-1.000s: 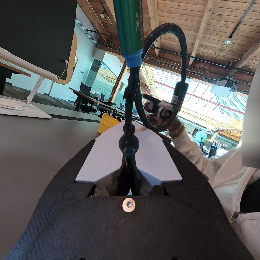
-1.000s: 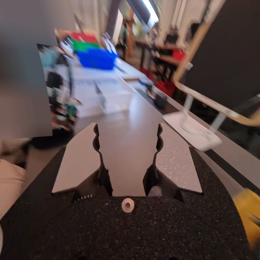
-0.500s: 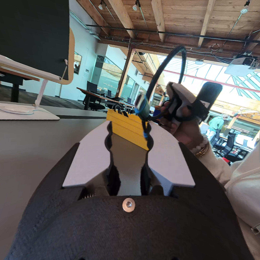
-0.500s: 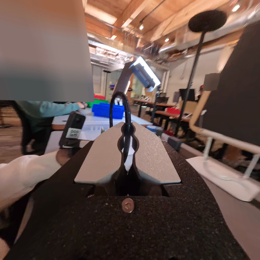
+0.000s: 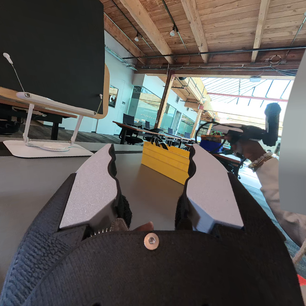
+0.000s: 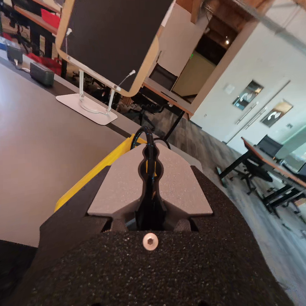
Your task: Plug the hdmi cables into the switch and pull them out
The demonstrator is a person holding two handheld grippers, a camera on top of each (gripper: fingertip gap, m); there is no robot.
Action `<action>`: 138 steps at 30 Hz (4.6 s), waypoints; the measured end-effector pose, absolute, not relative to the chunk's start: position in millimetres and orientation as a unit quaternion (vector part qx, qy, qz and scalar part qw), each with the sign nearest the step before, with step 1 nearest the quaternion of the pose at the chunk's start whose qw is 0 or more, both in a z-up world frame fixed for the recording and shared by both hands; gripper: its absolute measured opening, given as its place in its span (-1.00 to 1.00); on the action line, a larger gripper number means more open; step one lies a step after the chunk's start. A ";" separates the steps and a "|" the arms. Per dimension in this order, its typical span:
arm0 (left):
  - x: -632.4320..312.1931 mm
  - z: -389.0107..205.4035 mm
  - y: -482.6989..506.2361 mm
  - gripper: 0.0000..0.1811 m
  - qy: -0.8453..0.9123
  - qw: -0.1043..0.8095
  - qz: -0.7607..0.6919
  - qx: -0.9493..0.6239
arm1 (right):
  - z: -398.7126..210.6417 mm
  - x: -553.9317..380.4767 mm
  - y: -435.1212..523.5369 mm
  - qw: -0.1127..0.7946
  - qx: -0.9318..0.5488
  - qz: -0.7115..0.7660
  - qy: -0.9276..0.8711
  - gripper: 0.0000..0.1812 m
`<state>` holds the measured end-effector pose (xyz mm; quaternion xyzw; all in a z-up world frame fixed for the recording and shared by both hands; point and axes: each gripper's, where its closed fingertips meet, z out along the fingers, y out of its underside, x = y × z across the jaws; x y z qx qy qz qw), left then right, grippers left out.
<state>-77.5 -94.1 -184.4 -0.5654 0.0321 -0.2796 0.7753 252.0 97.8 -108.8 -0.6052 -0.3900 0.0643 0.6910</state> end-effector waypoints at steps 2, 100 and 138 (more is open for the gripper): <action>-77.8 -184.9 -93.8 -0.06 0.031 0.775 -0.279 -0.566 | -117.2 258.3 105.8 0.694 -0.616 0.111 -0.355 -0.94; -196.5 -270.5 -108.5 -0.25 -0.032 0.538 0.198 -0.819 | -267.3 174.5 115.1 0.628 -0.680 -0.110 -0.363 -0.24; -209.5 -261.0 -114.4 -0.82 -0.072 0.570 0.197 -0.795 | -264.9 177.0 112.9 0.609 -0.724 0.041 -0.321 -0.72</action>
